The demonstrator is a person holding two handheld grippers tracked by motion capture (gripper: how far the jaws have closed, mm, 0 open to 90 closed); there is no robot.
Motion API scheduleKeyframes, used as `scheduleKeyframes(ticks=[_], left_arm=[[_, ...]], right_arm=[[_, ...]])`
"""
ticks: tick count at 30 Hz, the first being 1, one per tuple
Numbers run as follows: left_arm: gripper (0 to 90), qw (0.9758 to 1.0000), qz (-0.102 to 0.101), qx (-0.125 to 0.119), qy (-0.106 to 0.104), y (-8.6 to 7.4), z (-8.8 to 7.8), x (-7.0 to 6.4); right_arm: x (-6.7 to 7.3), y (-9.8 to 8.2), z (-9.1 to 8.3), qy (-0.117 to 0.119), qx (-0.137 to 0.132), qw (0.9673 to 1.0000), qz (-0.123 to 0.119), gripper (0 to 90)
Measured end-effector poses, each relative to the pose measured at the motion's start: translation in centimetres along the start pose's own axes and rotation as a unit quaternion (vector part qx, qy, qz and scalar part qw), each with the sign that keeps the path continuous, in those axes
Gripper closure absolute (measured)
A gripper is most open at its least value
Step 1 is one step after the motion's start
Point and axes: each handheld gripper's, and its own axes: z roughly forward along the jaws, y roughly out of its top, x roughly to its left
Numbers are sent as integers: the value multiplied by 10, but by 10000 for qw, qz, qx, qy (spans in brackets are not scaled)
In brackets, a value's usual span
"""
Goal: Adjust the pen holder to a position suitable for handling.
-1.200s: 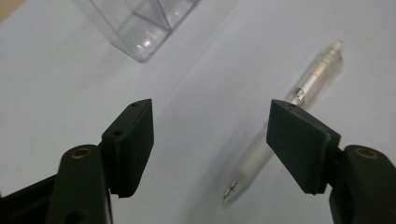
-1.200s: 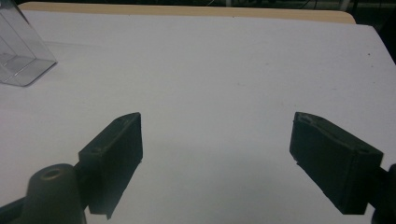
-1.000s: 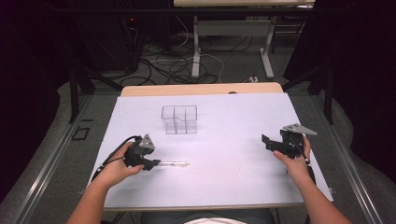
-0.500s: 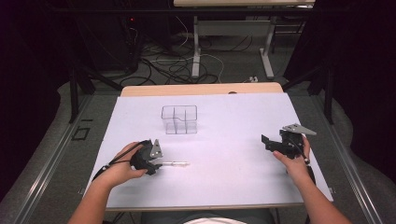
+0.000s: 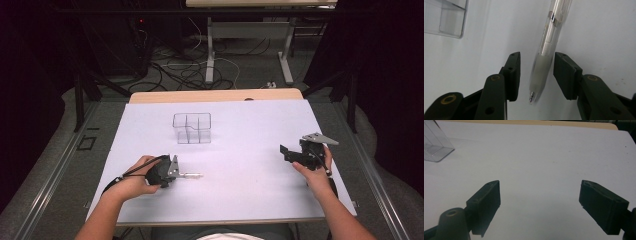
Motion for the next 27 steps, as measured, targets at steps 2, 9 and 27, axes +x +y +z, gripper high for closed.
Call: scheduleKeyframes(ticks=[2,9,27], left_arm=[[597,10000,-33,1,6,-1,1,0],[683,9999,6,96,56,-1,3,-3],[797,9986,393,317,174,6,5,-10]], right_arm=[[1,0,0,-8,16,10000,32,169],[1,0,0,-1,32,10000,36,170],[1,0,1,5,72,10000,3,170]])
